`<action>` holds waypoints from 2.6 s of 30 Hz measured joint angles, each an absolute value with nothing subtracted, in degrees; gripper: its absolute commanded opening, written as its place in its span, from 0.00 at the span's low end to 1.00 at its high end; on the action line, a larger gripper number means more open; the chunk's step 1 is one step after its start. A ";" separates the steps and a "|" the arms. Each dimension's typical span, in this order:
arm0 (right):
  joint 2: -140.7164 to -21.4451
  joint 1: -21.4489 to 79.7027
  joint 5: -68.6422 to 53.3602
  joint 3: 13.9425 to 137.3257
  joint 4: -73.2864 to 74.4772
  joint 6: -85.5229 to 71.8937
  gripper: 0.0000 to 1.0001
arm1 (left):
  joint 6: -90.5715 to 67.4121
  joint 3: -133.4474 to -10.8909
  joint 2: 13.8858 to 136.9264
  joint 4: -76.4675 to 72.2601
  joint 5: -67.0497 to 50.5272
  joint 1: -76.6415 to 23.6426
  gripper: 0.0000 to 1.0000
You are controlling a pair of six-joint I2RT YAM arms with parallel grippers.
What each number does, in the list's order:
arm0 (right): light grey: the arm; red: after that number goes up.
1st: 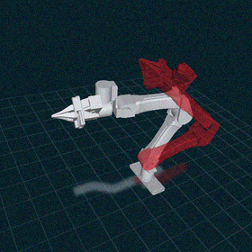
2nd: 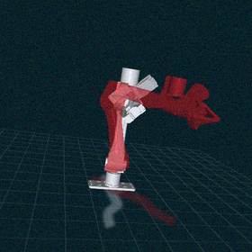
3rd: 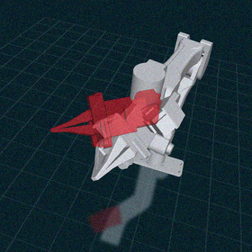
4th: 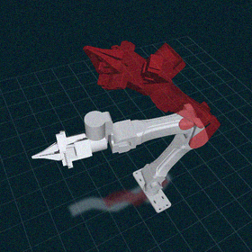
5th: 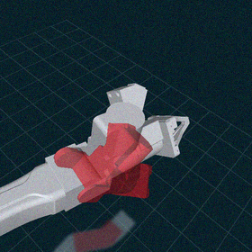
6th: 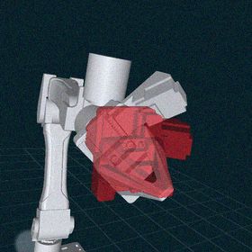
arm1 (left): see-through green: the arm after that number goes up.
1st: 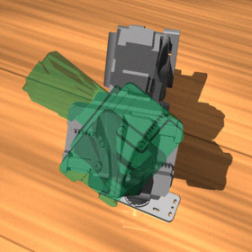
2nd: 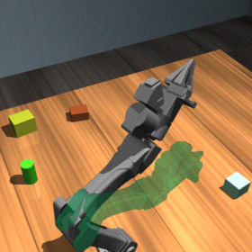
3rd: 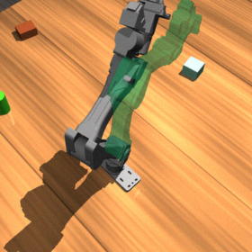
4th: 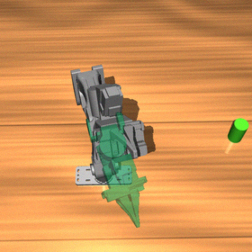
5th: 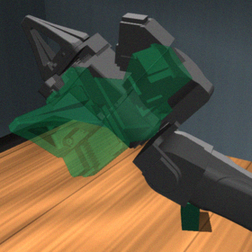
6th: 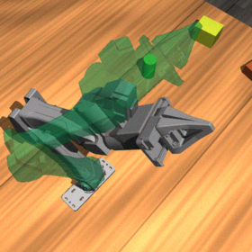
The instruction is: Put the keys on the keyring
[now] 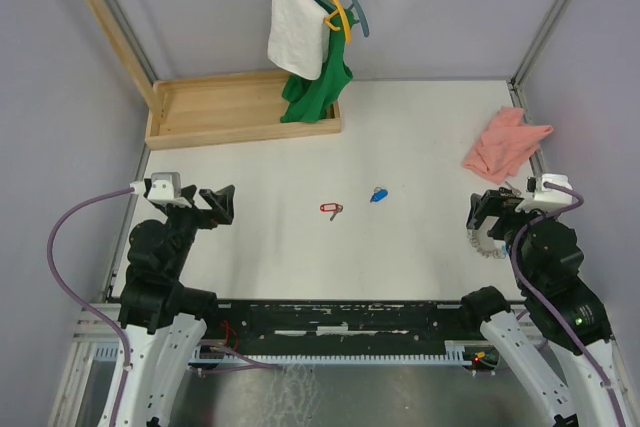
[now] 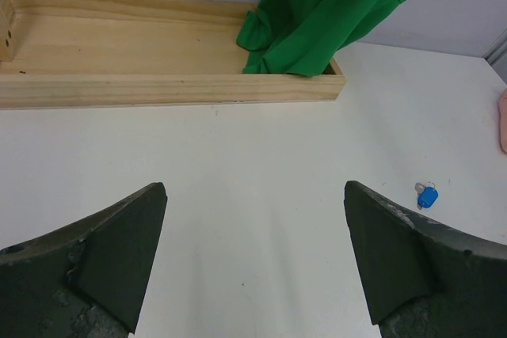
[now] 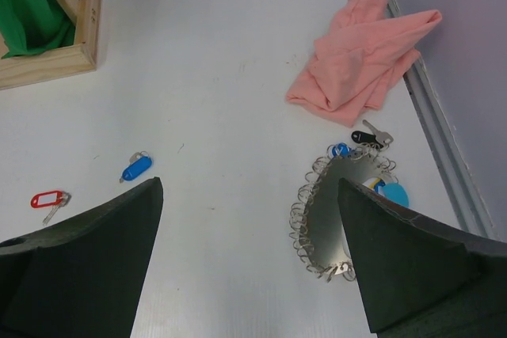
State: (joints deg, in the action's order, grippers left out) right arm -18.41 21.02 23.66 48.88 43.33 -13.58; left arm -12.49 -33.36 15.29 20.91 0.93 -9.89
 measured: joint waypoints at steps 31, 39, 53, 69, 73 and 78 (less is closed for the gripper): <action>-61.65 2.50 22.28 47.57 42.89 -30.68 1.00 | -12.47 -33.36 13.06 21.08 -1.10 -14.00 0.99; -73.30 -7.44 20.80 46.39 35.07 -36.29 1.00 | -12.47 -33.36 13.58 21.08 -1.13 -14.79 0.99; -87.59 -13.13 13.08 46.06 28.84 -38.02 0.85 | -12.43 -33.36 16.23 21.08 -1.76 -15.20 0.99; -86.11 -3.33 4.97 44.77 25.98 -35.70 0.65 | -12.53 -33.36 17.67 20.62 -4.95 -15.31 0.99; -86.70 3.22 4.62 45.10 25.19 -35.75 0.62 | -14.33 -33.36 19.38 20.32 -6.57 -15.40 1.00; -86.74 9.67 3.44 44.95 24.34 -35.94 0.57 | -20.18 -33.34 24.08 18.63 -11.16 -15.42 0.98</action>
State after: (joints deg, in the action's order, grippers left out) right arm -86.74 9.67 3.44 44.95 24.34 -35.94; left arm -20.18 -33.34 24.08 18.63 -11.16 -15.42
